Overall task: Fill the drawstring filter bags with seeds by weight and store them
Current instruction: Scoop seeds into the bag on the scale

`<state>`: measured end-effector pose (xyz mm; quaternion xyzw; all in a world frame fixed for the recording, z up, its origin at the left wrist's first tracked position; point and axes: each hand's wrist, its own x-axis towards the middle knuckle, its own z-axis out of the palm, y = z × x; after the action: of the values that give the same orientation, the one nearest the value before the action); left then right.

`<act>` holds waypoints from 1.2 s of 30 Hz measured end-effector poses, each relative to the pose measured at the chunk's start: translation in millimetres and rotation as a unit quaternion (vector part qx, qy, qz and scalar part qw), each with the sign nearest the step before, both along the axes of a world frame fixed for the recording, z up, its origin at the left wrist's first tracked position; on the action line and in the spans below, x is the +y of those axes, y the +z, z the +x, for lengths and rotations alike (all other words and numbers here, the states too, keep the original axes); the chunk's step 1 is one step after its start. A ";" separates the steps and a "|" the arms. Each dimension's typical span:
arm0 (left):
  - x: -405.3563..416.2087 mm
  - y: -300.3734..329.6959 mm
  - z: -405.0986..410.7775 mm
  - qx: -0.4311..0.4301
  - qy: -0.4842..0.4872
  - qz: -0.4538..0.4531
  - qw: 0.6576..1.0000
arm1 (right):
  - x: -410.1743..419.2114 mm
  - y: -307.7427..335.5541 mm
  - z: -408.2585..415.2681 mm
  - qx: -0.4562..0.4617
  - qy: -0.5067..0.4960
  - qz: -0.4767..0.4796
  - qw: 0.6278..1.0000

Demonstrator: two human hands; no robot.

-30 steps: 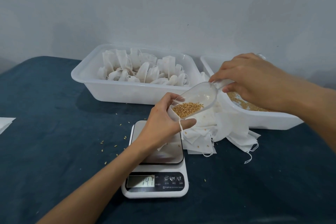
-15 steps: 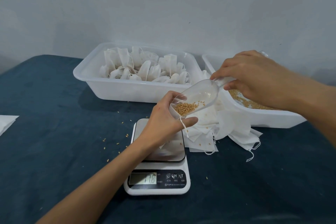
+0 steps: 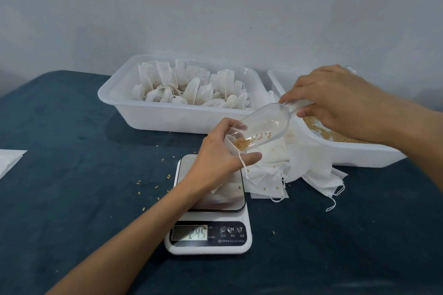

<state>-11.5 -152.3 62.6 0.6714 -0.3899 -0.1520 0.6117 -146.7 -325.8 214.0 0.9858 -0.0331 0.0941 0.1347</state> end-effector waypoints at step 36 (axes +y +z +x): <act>3.1 3.2 13.3 0.036 -0.015 -0.085 0.996 | -164.9 -93.9 -24.1 -0.081 -0.422 0.237 0.871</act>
<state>1.9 -149.2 65.8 0.6052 -0.3890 -0.1517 0.6777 -170.8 -490.7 120.1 0.8693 -0.4781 0.0971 -0.0796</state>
